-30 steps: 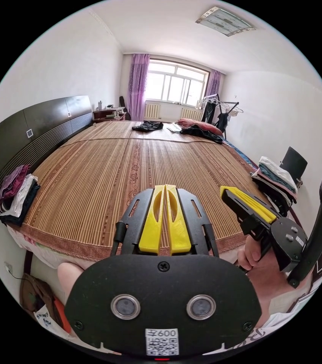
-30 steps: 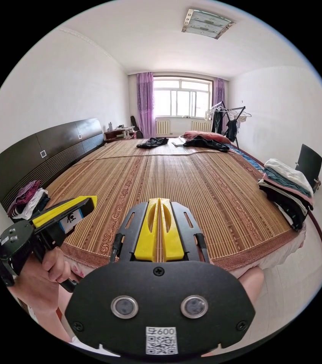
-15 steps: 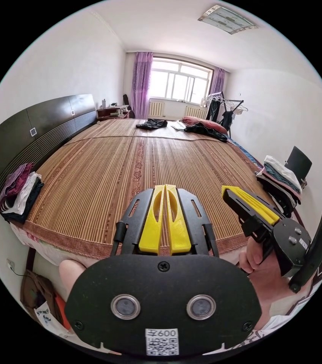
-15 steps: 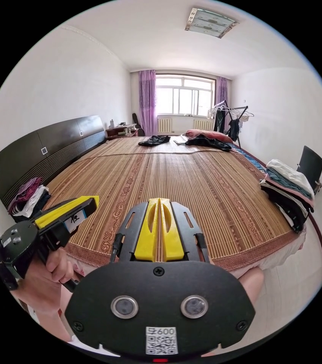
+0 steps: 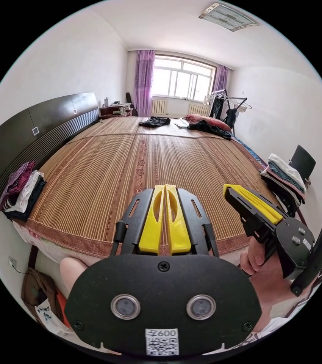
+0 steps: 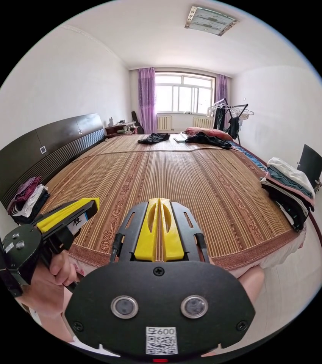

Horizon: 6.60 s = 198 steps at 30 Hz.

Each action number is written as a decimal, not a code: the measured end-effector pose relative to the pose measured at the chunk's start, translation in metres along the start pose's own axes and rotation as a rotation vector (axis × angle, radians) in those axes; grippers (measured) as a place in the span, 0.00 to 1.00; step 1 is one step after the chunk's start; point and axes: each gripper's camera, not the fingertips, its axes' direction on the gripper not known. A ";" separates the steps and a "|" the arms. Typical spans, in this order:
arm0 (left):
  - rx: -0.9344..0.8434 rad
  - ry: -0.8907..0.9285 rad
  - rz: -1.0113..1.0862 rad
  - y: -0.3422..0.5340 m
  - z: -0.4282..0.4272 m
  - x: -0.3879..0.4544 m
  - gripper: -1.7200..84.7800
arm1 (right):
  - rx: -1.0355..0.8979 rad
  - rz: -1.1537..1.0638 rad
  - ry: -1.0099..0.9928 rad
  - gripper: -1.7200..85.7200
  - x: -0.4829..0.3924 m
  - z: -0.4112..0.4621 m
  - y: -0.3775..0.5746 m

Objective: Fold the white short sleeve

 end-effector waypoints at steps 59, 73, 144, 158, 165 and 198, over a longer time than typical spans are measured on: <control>0.000 -0.096 0.059 0.067 0.017 -0.014 0.03 | -0.024 -0.018 0.028 0.01 0.019 0.003 0.014; 0.025 -0.101 0.076 0.068 0.013 -0.010 0.03 | 0.013 -0.010 0.034 0.01 0.027 -0.004 0.017; -0.001 -0.034 0.043 -0.052 0.036 -0.067 0.03 | 0.025 0.002 0.023 0.01 -0.053 0.008 -0.023; 0.014 -0.079 0.083 -0.051 0.032 -0.068 0.03 | 0.026 0.005 0.023 0.01 -0.110 -0.012 -0.058; 0.015 -0.082 0.068 -0.043 0.021 -0.076 0.03 | 0.019 0.010 0.027 0.01 -0.144 -0.029 -0.080; 0.467 0.279 0.335 0.143 -0.121 -0.081 0.03 | 0.545 -0.138 0.140 0.01 -0.068 -0.205 -0.179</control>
